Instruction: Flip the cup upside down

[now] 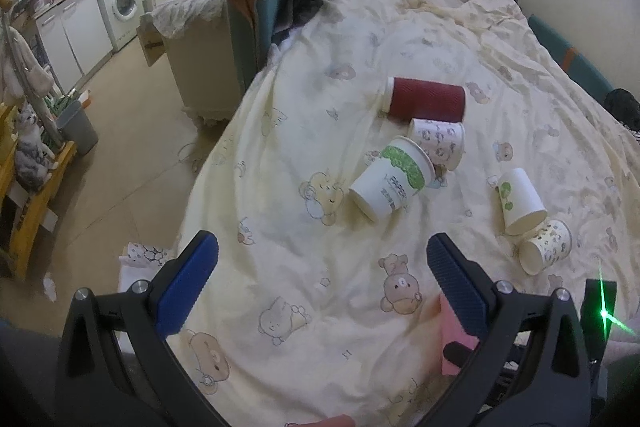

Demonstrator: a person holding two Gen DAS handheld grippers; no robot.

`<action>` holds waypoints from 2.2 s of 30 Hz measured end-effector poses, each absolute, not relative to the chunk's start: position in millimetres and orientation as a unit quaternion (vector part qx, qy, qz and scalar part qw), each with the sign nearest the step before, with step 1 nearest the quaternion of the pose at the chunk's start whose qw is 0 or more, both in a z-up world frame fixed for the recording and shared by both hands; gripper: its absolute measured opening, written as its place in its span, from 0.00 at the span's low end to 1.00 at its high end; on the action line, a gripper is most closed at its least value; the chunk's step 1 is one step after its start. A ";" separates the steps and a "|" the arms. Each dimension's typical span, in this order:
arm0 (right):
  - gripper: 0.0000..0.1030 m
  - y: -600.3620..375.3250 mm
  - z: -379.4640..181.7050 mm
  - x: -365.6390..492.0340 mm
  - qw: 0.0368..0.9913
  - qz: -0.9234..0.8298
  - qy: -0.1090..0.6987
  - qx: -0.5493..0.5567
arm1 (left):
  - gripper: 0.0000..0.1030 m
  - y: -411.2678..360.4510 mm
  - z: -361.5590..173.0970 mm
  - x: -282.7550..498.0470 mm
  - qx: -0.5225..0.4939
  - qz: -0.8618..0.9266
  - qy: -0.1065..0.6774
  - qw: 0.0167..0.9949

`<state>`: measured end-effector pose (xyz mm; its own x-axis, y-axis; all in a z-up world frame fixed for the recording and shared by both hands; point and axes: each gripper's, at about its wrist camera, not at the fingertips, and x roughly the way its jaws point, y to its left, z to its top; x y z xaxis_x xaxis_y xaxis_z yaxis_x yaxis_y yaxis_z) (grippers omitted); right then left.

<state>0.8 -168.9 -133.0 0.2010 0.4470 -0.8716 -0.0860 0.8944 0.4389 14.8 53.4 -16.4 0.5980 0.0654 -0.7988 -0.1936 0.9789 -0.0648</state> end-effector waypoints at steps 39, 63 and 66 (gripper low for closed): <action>0.95 -315.4 -55.7 -11.4 0.850 0.073 0.473 0.219 | 0.90 -73.8 -109.8 -33.5 -0.057 -0.050 0.562 0.823; 0.95 -308.6 -53.1 -10.2 0.833 0.125 0.487 0.231 | 0.50 -54.7 -50.4 -11.5 -0.069 -0.090 0.527 0.842; 0.95 -295.8 -46.1 -6.0 0.832 0.143 0.492 0.214 | 0.50 -48.4 -36.6 -7.1 -0.054 -0.095 0.524 0.845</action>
